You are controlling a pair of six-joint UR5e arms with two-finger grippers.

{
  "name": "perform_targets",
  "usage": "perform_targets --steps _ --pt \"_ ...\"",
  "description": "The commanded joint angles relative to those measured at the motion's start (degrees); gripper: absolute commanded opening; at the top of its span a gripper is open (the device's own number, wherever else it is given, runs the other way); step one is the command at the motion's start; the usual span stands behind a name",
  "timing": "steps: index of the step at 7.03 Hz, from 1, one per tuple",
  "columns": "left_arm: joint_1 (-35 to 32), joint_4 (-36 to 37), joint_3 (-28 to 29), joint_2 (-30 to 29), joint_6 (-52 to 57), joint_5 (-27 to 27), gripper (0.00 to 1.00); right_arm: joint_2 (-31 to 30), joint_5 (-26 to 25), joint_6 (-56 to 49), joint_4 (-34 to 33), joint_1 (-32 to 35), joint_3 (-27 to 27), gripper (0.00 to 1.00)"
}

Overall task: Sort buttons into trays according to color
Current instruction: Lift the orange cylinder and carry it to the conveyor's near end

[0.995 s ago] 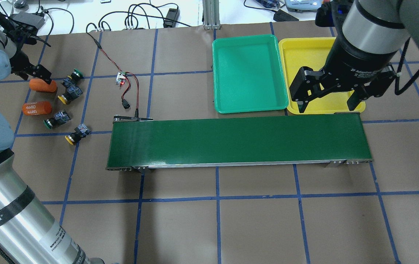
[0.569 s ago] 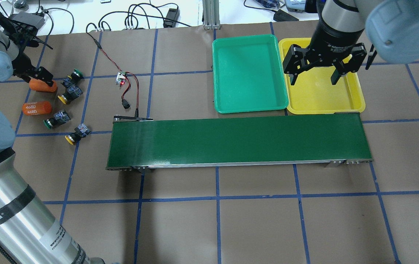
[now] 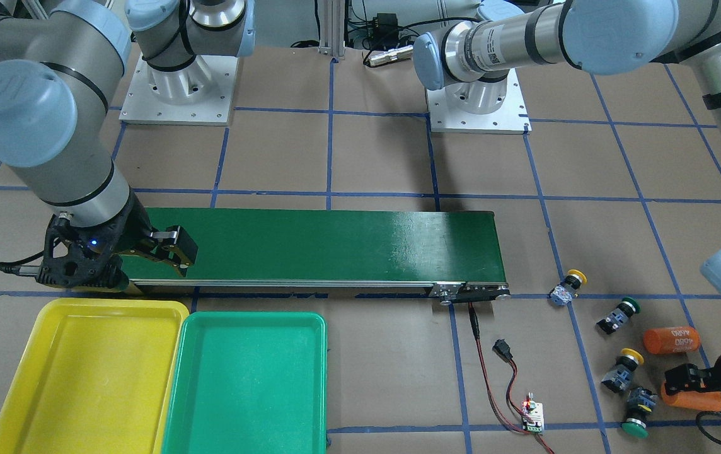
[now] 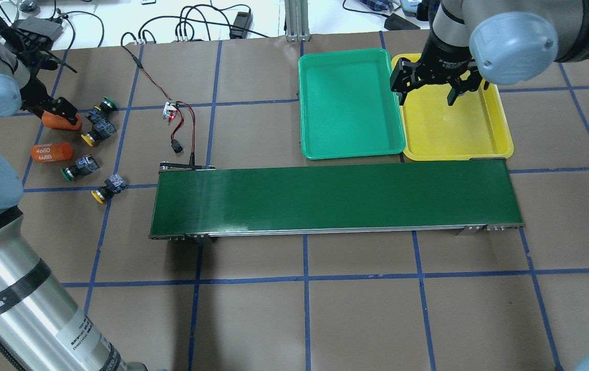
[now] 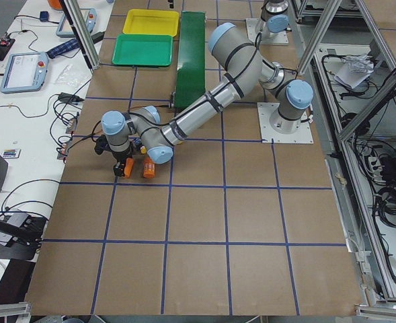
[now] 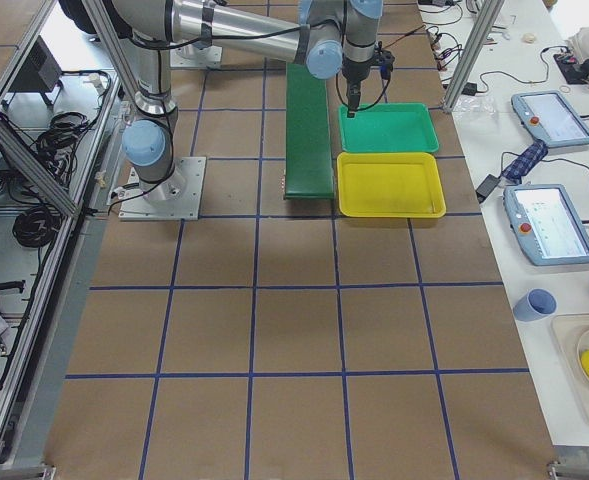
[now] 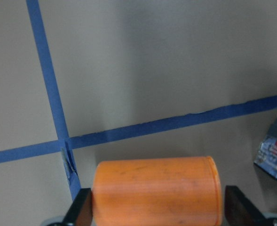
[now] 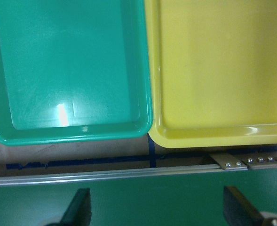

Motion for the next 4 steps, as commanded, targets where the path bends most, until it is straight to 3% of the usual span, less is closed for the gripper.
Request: perform_targets --steps 1,4 --pt "-0.74 -2.5 0.02 1.14 -0.1 -0.02 0.0 0.6 -0.16 -0.39 -5.39 -0.05 -0.57 1.0" --pt "-7.04 -13.56 0.29 10.96 -2.2 -0.72 0.0 -3.09 -0.17 -0.92 -5.51 0.12 -0.75 1.0"
